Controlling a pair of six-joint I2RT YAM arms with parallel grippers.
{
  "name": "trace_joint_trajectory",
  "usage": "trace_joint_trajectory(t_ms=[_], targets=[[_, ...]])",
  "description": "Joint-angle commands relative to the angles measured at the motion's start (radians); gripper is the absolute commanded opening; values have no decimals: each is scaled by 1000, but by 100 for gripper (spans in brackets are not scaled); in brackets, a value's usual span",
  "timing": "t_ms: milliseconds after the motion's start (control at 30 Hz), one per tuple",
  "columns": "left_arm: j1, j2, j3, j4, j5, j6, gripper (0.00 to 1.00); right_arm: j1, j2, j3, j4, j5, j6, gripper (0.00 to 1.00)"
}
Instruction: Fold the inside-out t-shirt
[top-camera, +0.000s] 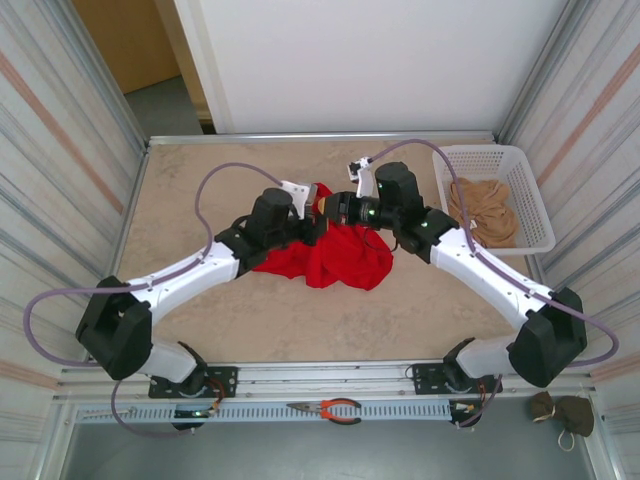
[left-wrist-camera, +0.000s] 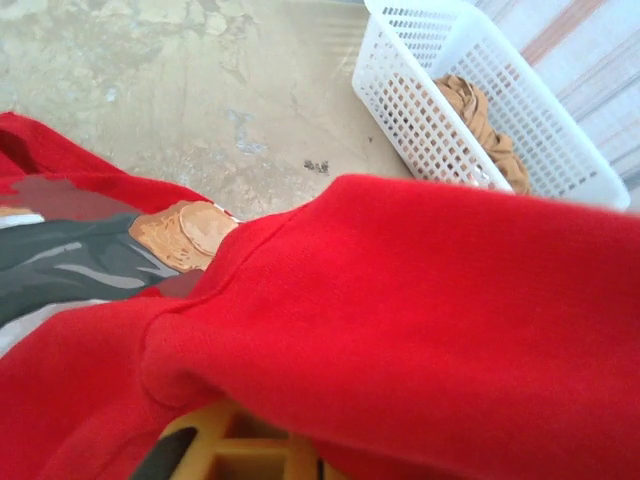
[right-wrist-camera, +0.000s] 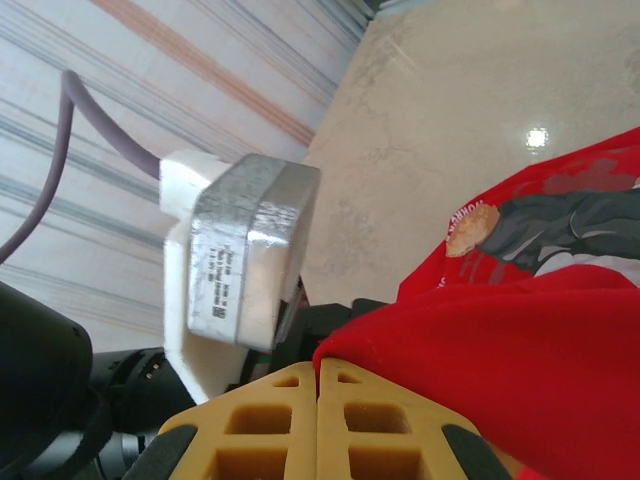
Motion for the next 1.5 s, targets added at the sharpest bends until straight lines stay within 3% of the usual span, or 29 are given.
trace_joint_trajectory(t_ms=[0, 33, 100, 267, 400, 733, 867, 1033, 1300, 1333, 1467], targets=[[29, -38, -3, 40, 41, -25, 0, -51, 15, 21, 10, 18, 27, 31], [40, -51, -15, 50, 63, -45, 0, -69, 10, 12, 8, 20, 23, 44], [69, -77, -41, 71, 122, -103, 0, -101, -14, -17, -6, 31, 11, 57], [121, -107, -63, 86, 255, -194, 0, -95, -92, -114, -40, 42, -80, 62], [132, -126, -56, 65, 317, -192, 0, -64, -120, -169, -51, 79, -147, 65], [135, -143, -39, 34, 367, -181, 0, -36, 26, -118, -2, 77, -176, 63], [135, -142, -51, 32, 380, -185, 0, -48, 90, -74, 22, 73, -177, 54], [168, -154, -92, 13, 347, -197, 0, -101, 105, -44, 28, -47, -176, 0], [321, -63, -114, 22, 375, -215, 0, -193, -52, -148, 65, -406, -212, 0], [329, -42, -102, 18, 383, -199, 3, -207, -69, -159, 87, -451, -207, 0], [334, 5, -59, -11, 410, -154, 41, -237, -59, -172, 170, -612, -169, 0]])
